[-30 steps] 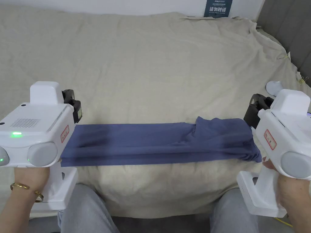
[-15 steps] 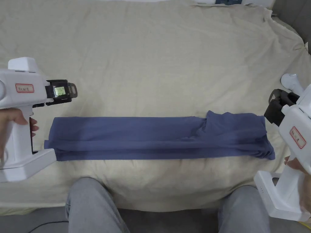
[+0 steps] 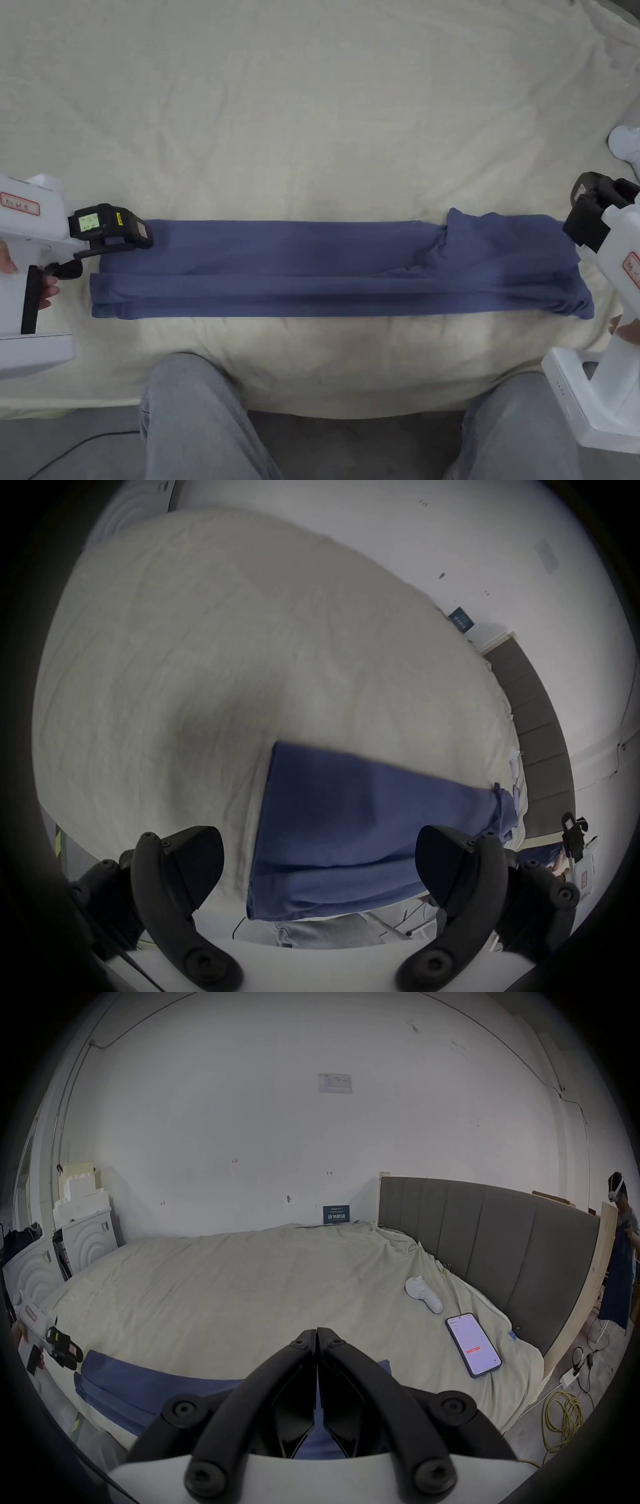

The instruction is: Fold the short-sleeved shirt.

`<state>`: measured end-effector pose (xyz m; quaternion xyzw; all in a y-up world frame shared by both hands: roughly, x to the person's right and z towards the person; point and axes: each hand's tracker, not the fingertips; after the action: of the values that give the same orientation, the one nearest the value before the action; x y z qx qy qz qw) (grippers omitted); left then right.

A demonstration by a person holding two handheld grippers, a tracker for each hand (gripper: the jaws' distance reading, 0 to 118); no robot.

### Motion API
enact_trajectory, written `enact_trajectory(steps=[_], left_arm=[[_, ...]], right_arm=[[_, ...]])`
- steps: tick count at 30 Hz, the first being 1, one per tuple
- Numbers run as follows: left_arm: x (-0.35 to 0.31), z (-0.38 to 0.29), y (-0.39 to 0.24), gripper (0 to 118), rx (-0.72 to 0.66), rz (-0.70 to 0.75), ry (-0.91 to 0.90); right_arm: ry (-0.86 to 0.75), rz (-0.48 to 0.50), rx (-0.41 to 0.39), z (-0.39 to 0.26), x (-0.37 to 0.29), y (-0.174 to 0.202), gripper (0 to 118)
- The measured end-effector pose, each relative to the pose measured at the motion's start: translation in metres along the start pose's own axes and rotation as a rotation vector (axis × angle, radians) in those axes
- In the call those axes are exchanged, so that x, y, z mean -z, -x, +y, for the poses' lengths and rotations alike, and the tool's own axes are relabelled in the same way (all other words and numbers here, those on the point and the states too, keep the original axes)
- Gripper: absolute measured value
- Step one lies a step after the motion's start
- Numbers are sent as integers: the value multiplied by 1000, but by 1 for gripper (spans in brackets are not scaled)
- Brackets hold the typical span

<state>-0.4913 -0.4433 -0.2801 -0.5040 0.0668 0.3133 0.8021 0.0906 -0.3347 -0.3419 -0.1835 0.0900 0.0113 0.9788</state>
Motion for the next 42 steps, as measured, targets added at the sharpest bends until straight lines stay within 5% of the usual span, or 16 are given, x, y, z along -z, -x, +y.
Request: enact_trajectory(steps=[5, 9, 10, 11, 12, 26, 33, 39, 42], left_arm=[[8, -4, 7, 84, -106, -130, -3], [13, -9, -3, 72, -9, -74, 6], [13, -9, -4, 58, -4, -71, 8], [12, -10, -5, 23, -4, -71, 6], [12, -11, -5, 13, -10, -78, 6], [-31, -16, -47, 1, 0, -7, -108], [-63, -10, -52, 1, 42, 100, -133], [-86, -7, -30, 1, 61, 356, -195], [-93, -10, -40, 1, 88, 330, -198]], right_arm=[[28, -7, -37, -5, 7, 7, 0], [49, -4, -38, -10, 10, 10, 0], [52, -3, -33, -11, 11, 10, 0], [54, -2, -29, -12, 11, 10, 0], [59, -1, -27, -13, 11, 10, 0], [62, 14, -8, -17, 3, 5, 0], [25, 25, 11, -11, -7, -3, 0], [17, 20, 35, -14, -12, -13, 0], [16, 19, 54, -15, -12, -15, 0]])
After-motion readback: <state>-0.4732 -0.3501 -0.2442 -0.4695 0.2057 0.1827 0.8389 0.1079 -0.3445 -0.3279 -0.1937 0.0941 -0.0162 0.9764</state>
